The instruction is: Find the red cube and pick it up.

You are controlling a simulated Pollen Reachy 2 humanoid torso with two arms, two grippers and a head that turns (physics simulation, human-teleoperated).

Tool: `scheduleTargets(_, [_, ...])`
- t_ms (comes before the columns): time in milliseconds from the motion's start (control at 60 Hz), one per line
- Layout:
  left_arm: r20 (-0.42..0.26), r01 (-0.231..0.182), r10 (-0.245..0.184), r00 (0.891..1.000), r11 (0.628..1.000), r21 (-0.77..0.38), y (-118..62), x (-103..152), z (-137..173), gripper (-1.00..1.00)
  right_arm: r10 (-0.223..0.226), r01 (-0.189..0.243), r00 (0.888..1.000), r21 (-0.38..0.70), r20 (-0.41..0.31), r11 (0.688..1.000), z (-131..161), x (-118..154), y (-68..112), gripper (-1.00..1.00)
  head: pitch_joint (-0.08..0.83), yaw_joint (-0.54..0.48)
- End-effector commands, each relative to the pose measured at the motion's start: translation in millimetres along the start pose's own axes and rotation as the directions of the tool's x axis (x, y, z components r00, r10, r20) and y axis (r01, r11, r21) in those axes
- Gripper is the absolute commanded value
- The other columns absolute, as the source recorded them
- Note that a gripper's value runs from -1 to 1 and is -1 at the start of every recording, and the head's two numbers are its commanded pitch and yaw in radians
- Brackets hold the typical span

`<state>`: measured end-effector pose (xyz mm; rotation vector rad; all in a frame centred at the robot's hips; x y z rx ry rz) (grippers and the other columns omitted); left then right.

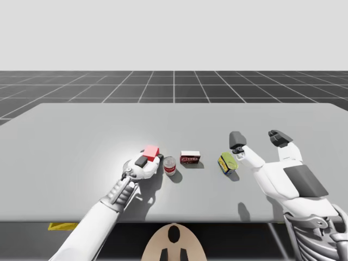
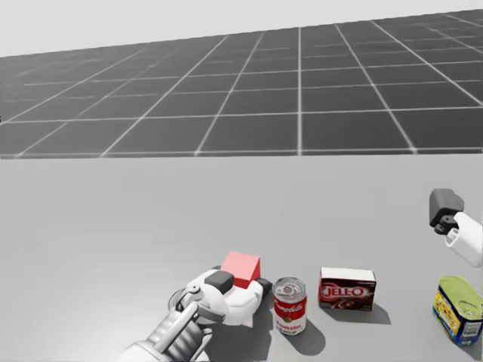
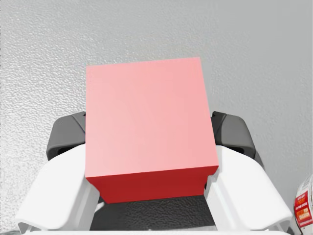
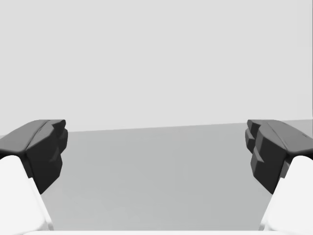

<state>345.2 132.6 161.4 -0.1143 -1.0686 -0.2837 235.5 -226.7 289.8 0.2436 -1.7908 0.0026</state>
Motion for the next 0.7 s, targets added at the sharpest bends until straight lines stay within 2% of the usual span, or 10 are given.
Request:
scheduleTargets(17, [-0.107,-0.056,0.051,0.993,0.997,-0.047,-28.3,-2.7,-0.1,1.00,-0.015,0.015,1.000,-0.007,0.002,1.000,-0.3,-0.7,0.1,-1.00,0.300,0.16])
scheduleTargets(117, [-0.089,-0.054,0.049,0.995,0.998,-0.046,-27.0,5.6,5.7,1.00,-0.016,0.016,1.000,-0.010,0.003,1.000,-0.5,-0.3,-1.2,-1.00,0.285,0.17])
scheduleTargets(300, [-0.003,-0.061,0.061,0.998,0.997,-0.055,-12.3,47.1,32.9,1.00,-0.006,0.006,1.000,-0.024,0.005,1.000,-1.0,-0.6,-3.2,-1.00,0.278,0.18])
scheduleTargets(517, [0.099,-0.066,0.071,0.993,0.996,-0.059,1.0,88.9,66.6,1.00,-0.012,0.011,1.000,-0.013,-0.003,1.000,-1.3,-2.0,-4.3,-1.00,0.266,0.18])
scheduleTargets(533, [0.133,-0.063,0.070,0.989,0.996,-0.060,3.0,100.4,77.3,1.00,-0.018,0.018,1.000,-0.007,-0.004,1.000,-1.0,-2.2,-4.5,-1.00,0.263,0.18])
scheduleTargets(583, [0.161,-0.056,0.065,0.985,0.997,-0.058,4.0,109.2,85.8,1.00,-0.017,0.017,1.000,-0.007,-0.005,1.000,-1.2,-2.4,-5.1,-1.00,0.259,0.18])
scheduleTargets(617, [0.201,-0.048,0.057,0.978,0.998,-0.052,5.4,121.0,97.9,1.00,-0.019,0.019,1.000,-0.008,-0.006,1.000,-1.3,-2.4,-5.7,-1.00,0.256,0.18])
scheduleTargets(650, [0.222,-0.046,0.057,0.973,0.997,-0.054,6.1,126.9,104.9,1.00,0.001,-0.001,1.000,0.000,0.006,1.000,-0.6,-3.2,-5.6,-1.00,0.254,0.18])
scheduleTargets(700, [0.275,-0.042,0.057,0.960,0.997,-0.060,7.2,141.8,123.4,1.00,-0.007,0.007,1.000,0.008,0.000,1.000,-0.5,-3.3,-6.8,-1.00,0.250,0.18])
